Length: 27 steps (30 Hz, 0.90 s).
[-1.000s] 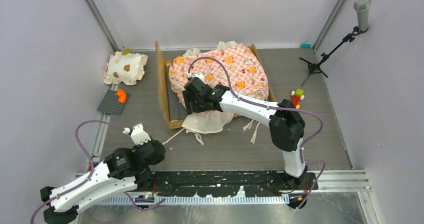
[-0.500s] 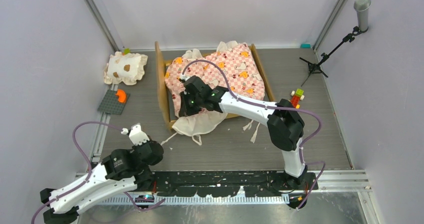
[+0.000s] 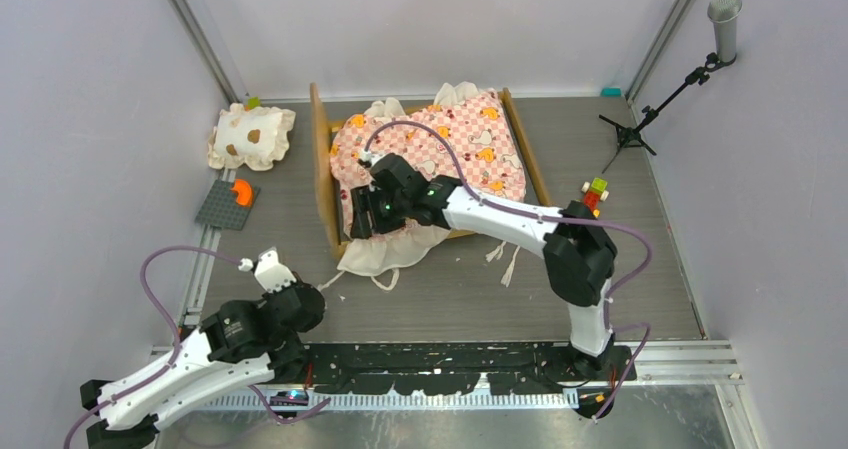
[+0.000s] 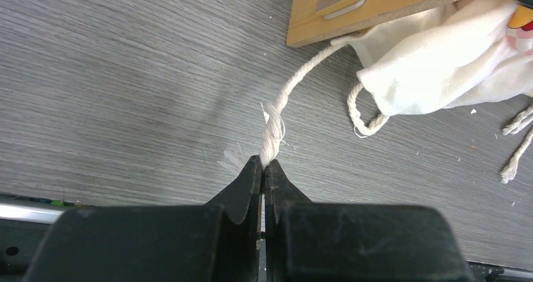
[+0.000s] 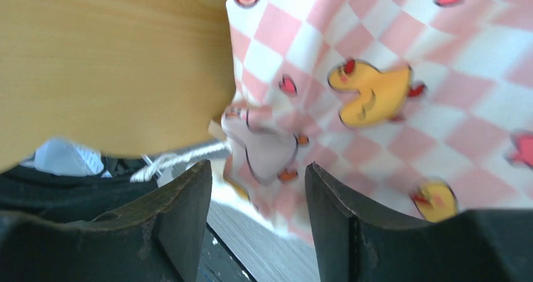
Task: Set up the pet bed
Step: Cross the ropes on the bed frame.
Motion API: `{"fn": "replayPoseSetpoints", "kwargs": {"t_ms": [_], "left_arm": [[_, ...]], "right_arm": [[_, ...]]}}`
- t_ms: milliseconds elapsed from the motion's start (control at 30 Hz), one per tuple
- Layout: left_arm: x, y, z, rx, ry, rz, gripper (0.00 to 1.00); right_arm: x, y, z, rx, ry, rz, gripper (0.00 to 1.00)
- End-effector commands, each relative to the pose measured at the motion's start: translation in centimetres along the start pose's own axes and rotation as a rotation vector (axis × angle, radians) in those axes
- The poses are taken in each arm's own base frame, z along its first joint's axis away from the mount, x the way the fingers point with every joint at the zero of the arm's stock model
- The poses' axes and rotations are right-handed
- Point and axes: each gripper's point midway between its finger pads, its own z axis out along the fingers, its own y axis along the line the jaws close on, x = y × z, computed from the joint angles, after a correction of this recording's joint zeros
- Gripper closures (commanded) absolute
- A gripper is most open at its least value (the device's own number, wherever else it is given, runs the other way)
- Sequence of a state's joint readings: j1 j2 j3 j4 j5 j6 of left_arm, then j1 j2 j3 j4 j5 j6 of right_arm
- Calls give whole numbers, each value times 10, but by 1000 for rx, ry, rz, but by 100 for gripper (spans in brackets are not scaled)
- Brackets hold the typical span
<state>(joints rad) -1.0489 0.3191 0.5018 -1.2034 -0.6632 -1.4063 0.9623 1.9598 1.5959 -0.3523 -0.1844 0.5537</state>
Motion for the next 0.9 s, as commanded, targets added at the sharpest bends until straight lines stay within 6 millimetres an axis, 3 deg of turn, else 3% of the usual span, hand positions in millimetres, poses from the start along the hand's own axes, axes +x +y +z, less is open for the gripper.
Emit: {"fn": "replayPoseSetpoints", "kwargs": {"t_ms": [0, 133, 300, 400, 500, 567, 633, 867], "left_arm": [[-3, -4, 4, -11, -24, 11, 100], [4, -6, 8, -9, -1, 18, 100], [14, -5, 9, 5, 36, 22, 100], [21, -11, 9, 46, 70, 35, 100], [34, -30, 7, 133, 132, 64, 100], [43, -35, 5, 158, 181, 95, 100], [51, -35, 2, 157, 227, 123, 100], [68, -27, -8, 192, 326, 144, 100]], "right_arm": [[-35, 16, -74, 18, -166, -122, 38], [-16, 11, -96, 1, -197, -208, 38], [26, 15, -103, -57, -233, -290, 39], [38, 13, -100, -51, -238, -186, 42], [51, 16, -95, -54, -252, -168, 43], [53, 7, -93, -9, -278, -139, 44], [58, -1, -92, 13, -282, -106, 44], [77, 8, -78, -61, -226, -116, 50]]}}
